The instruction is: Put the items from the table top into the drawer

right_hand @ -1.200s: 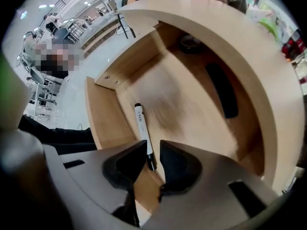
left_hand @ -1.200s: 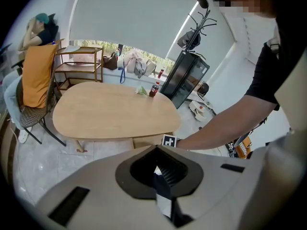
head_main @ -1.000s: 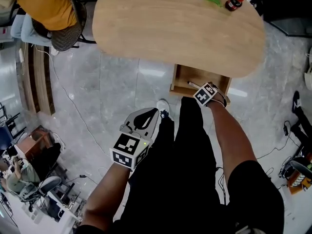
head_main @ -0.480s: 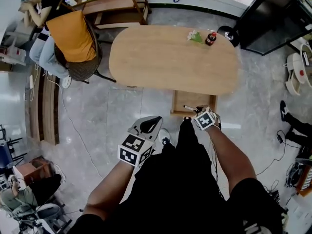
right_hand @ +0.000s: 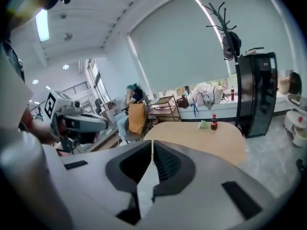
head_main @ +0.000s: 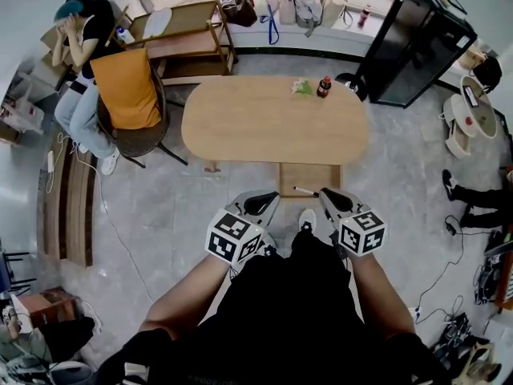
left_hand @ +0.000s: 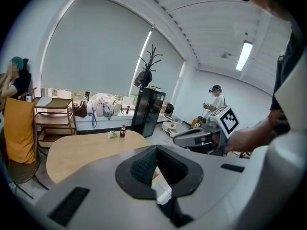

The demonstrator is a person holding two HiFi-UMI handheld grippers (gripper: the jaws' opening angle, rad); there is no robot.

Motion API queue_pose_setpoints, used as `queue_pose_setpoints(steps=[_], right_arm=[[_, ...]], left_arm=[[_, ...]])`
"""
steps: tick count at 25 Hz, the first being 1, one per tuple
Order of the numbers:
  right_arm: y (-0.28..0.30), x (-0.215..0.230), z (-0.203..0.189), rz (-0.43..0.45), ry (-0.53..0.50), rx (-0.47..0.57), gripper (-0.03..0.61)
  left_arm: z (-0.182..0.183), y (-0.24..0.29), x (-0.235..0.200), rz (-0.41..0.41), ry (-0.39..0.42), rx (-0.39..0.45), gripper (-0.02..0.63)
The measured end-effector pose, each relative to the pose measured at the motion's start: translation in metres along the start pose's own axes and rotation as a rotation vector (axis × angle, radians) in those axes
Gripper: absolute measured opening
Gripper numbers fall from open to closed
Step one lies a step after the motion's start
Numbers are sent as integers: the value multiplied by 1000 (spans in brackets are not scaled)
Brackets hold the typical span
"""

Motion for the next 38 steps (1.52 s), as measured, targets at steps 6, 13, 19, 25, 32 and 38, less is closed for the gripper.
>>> queue_pose_setpoints(steps=[6,13,19,25,32,38], right_arm=[[-51,-29,-5,33,-61,29,8],[-121,-50,11,91,-91,146,5],[-197,-57,-24,122,-173,178,5],[-254,-48,-81,153,-86,195,5],[-287,-43,-107,173,-32,192,3],[-299,-60,-106,152,-56,213,3]], left_arm=[[-2,-18,40,-4,28,59,2],[-10,-42,93,46,6,125,2],[-19,-37,169,74,-34,206,2],[-57,-38,247,83,-22,165,2],[-83,-55,289,137,-34,141,2],[-71,-64,292,115,0,158,2]])
Point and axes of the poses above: the fingertips, and each gripper's own axes: y forward along the fingers, x to its right, z out of its top, the point moved 8 cm from there along -y, backward along the fingers, and after that the axes turned 1 degree about -y, right-handed, at the moved point
